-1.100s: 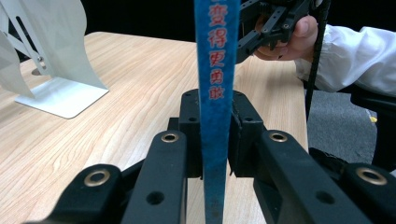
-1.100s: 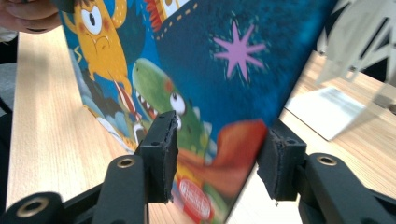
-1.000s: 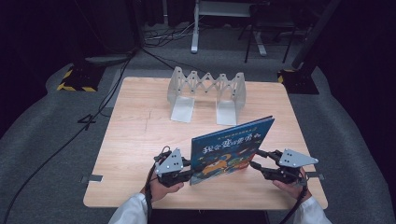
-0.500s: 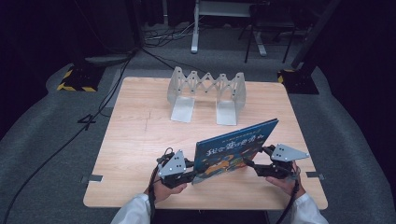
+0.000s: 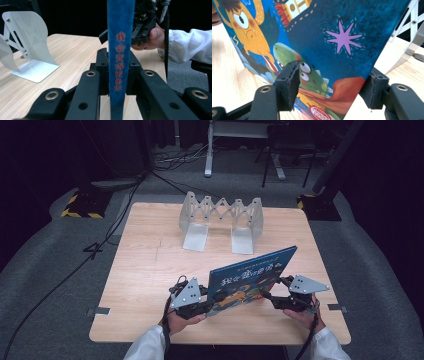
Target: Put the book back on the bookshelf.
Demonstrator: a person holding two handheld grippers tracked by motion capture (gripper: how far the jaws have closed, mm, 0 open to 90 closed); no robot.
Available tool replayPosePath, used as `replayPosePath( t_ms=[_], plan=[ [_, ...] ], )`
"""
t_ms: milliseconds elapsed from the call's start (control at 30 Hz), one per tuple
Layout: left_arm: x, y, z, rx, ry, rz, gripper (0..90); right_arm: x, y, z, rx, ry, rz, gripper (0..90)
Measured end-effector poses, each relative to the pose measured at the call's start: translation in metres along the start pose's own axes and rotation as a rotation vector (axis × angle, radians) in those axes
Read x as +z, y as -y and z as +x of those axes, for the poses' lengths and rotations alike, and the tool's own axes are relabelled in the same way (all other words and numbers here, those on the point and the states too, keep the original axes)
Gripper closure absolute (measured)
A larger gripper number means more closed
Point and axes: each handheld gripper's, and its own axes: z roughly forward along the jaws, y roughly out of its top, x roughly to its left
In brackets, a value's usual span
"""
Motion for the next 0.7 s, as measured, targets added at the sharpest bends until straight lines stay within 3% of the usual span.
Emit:
replayPosePath(
  t_ms=[233, 367, 700],
  plan=[
    [0.013, 0.001, -0.002, 0.006, -0.005, 0.003, 74.7, 0.000, 0.001, -0.001, 0.006, -0.004, -0.001, 39.2],
    [0.015, 0.001, -0.004, 0.014, -0.036, -0.015, 74.4, 0.001, 0.002, 0.000, 0.004, 0.000, 0.000, 39.2],
    [0.017, 0.000, 0.000, -0.003, 0.007, -0.042, 80.1, 0.001, 0.003, 0.001, 0.006, -0.003, 0.008, 38.8]
  ],
)
